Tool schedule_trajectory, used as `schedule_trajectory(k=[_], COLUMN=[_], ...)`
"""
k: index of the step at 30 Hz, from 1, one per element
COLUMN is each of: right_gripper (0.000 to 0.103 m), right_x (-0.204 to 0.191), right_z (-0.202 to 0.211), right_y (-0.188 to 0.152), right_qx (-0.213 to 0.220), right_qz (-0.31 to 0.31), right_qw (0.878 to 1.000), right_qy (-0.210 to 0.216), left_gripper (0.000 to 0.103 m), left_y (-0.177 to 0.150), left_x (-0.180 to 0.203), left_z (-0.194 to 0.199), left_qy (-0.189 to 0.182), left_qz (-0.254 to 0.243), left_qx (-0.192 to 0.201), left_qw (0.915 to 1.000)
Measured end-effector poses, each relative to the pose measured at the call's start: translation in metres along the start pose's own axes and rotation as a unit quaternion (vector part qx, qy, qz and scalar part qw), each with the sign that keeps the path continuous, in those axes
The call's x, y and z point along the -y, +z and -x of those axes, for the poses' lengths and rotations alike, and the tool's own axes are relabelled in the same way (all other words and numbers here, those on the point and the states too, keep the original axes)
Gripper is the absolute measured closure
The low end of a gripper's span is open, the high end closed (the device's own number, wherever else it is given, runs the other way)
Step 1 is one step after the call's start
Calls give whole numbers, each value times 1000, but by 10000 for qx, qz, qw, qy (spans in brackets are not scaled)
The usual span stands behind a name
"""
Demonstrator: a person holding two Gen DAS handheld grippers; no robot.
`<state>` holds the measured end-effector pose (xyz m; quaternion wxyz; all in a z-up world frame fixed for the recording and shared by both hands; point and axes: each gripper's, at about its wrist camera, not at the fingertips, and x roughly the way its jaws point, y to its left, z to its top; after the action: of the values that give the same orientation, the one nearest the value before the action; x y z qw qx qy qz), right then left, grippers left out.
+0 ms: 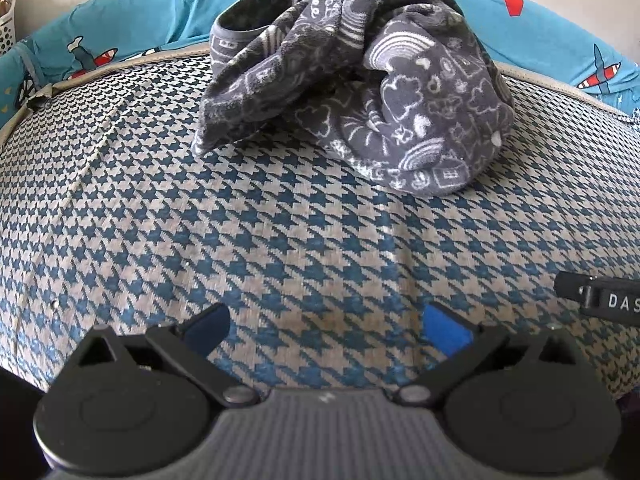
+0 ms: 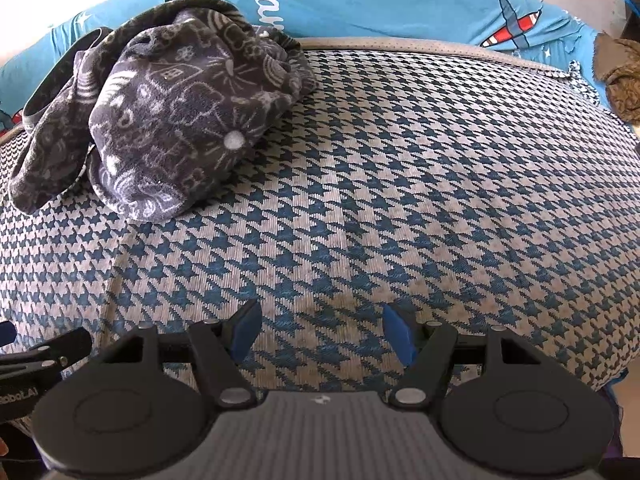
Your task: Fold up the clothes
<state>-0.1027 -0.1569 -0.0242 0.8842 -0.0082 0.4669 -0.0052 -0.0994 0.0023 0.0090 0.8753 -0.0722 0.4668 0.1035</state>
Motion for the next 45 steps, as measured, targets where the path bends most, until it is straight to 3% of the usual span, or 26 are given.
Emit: schedule_trajectory(k=[45], right_gripper=[38], right_x=[5], right_z=[-1], right_y=[4], right_qx=[-297], right_qz=[-257], right_qw=[9992], right_qy=[-119], left_gripper=[0], left_y=[1], left_x=[7], left_z=[0], left_qy=[-242], left_qz=[-210], left_qx=[-127], left_qw=[9994])
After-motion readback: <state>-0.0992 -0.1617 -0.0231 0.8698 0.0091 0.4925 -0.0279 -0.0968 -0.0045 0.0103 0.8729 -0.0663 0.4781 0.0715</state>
